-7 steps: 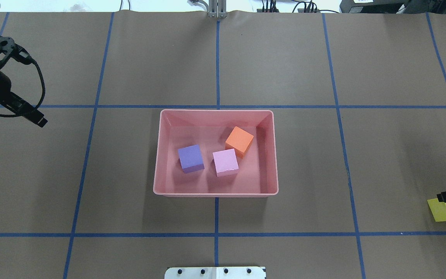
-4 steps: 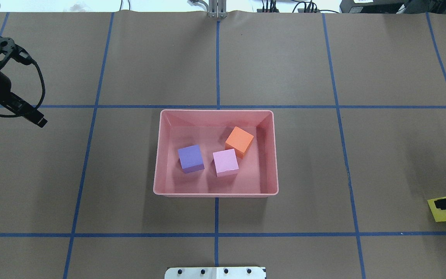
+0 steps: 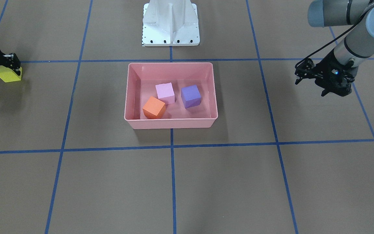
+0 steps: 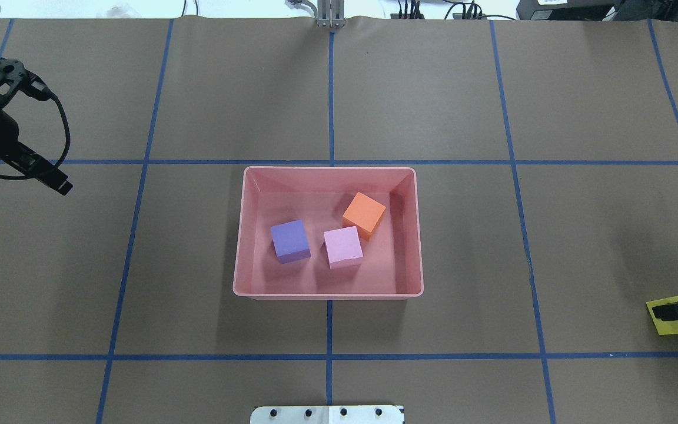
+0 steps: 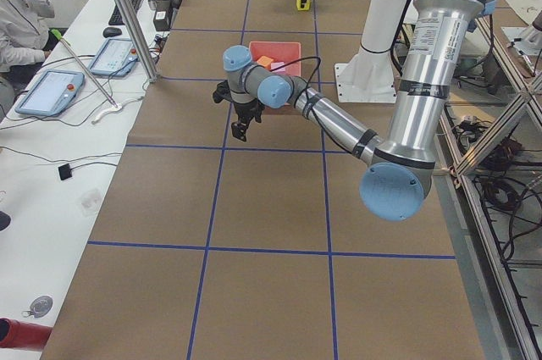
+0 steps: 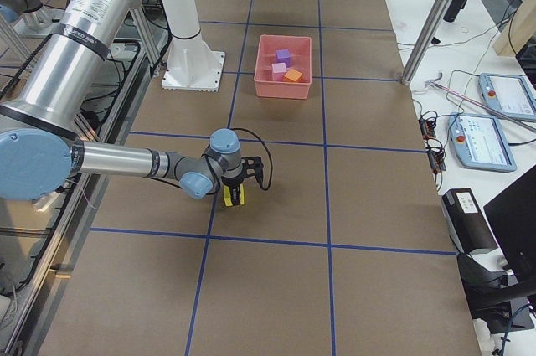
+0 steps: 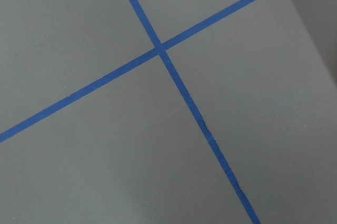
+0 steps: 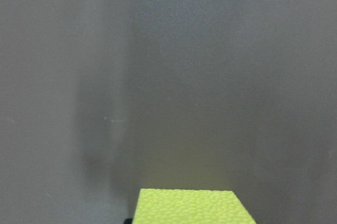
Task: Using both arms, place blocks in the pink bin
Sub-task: 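Grasp the yellow-green cube with the right gripper and lift it, then carry the yellow-green cube into the pink bin and open the right gripper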
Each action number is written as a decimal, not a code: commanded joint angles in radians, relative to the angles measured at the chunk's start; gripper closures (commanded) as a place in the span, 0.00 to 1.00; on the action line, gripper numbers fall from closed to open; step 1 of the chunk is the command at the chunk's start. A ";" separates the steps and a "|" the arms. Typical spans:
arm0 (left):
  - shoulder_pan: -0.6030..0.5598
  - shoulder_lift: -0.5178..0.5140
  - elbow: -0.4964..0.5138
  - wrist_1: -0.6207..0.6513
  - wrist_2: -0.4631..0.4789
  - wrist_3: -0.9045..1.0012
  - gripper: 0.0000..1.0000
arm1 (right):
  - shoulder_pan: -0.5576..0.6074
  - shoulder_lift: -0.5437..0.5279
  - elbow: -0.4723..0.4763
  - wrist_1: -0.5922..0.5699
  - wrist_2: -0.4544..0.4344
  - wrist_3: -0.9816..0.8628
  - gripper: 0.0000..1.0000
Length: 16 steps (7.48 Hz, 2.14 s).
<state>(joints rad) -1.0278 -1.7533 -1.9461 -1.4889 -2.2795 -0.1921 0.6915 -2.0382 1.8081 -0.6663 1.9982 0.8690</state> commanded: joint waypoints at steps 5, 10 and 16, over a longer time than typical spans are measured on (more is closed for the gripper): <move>-0.023 0.017 0.010 -0.001 0.006 -0.003 0.00 | 0.220 0.540 0.115 -0.642 0.208 0.002 1.00; -0.522 0.087 0.281 -0.001 0.011 0.336 0.00 | 0.185 1.044 0.117 -1.142 0.203 0.167 1.00; -0.615 0.058 0.446 -0.076 -0.002 0.333 0.00 | -0.163 1.164 0.046 -1.148 -0.121 0.438 0.41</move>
<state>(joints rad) -1.6426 -1.6941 -1.5025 -1.5650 -2.2803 0.1415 0.6339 -0.8659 1.8536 -1.8115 1.9965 1.2558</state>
